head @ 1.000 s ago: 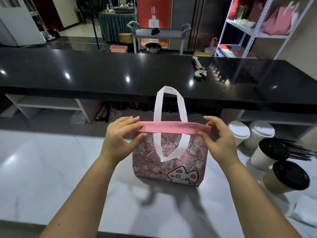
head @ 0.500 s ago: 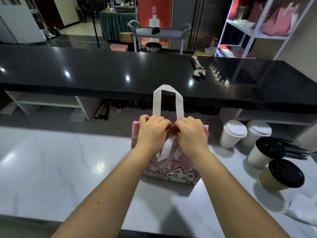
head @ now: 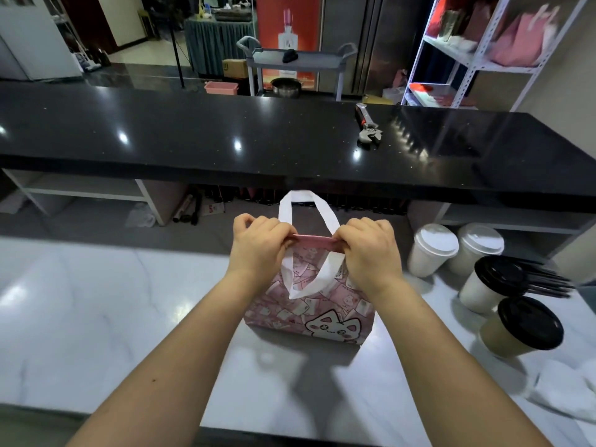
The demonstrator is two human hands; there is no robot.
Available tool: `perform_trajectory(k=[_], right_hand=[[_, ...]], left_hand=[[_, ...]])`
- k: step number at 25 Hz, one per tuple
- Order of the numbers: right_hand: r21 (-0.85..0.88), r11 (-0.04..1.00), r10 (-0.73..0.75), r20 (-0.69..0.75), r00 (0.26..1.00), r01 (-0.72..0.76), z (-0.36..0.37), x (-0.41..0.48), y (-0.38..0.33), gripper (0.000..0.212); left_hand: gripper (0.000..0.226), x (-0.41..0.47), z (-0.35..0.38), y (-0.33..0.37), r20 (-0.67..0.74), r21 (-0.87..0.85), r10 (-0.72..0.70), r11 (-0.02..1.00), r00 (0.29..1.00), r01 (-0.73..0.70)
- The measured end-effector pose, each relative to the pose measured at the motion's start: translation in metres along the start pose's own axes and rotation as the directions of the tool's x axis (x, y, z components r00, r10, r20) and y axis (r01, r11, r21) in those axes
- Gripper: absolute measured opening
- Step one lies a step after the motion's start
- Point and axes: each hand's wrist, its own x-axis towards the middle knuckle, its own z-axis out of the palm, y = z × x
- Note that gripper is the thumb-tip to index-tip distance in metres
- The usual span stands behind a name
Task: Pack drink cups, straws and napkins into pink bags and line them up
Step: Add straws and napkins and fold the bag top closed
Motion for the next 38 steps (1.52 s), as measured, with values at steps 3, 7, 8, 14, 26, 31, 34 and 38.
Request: perform_trajectory(k=[3,7,8,14,26,31,34,38], right_hand=[[-0.026,0.994,0.105,0.072,0.992,-0.103,-0.008,-0.006,0.015,0.010],[-0.023,0.995,0.098,0.027,0.995,-0.098,-0.009,-0.003,0.019,0.018],[-0.016,0.995,0.100,-0.008,0.995,-0.100,-0.009,0.001,0.021,0.019],[0.050,0.993,0.113,-0.183,0.977,-0.106,-0.015,0.003,0.036,0.028],[-0.142,0.988,0.065,0.035,0.997,-0.059,0.038,-0.043,-0.044,0.033],[-0.094,0.993,-0.091,-0.160,0.983,0.077,0.038,-0.048,-0.027,0.009],[-0.134,0.962,-0.259,-0.164,0.952,0.238,0.036,-0.054,-0.021,0.013],[-0.004,0.938,-0.344,-0.103,0.933,0.346,0.031,-0.053,-0.014,0.019]], left_hand=[[0.004,-0.007,-0.008,-0.021,0.010,-0.007,-0.053,0.999,0.999,0.053],[0.006,-0.003,-0.009,-0.021,0.019,-0.022,-0.081,0.996,0.997,0.082],[0.006,0.000,-0.008,-0.018,0.016,-0.025,-0.089,0.996,0.996,0.089],[0.010,0.005,-0.007,-0.020,0.068,-0.155,-0.178,0.970,0.982,0.187],[0.017,0.009,0.003,-0.005,0.010,-0.104,-0.232,0.967,0.973,0.231],[0.016,0.018,0.006,0.004,-0.011,-0.073,-0.203,0.977,0.979,0.202],[0.011,0.024,0.008,0.009,0.009,-0.068,-0.231,0.971,0.973,0.231],[0.008,0.025,0.010,0.012,0.013,-0.063,-0.248,0.967,0.969,0.248]])
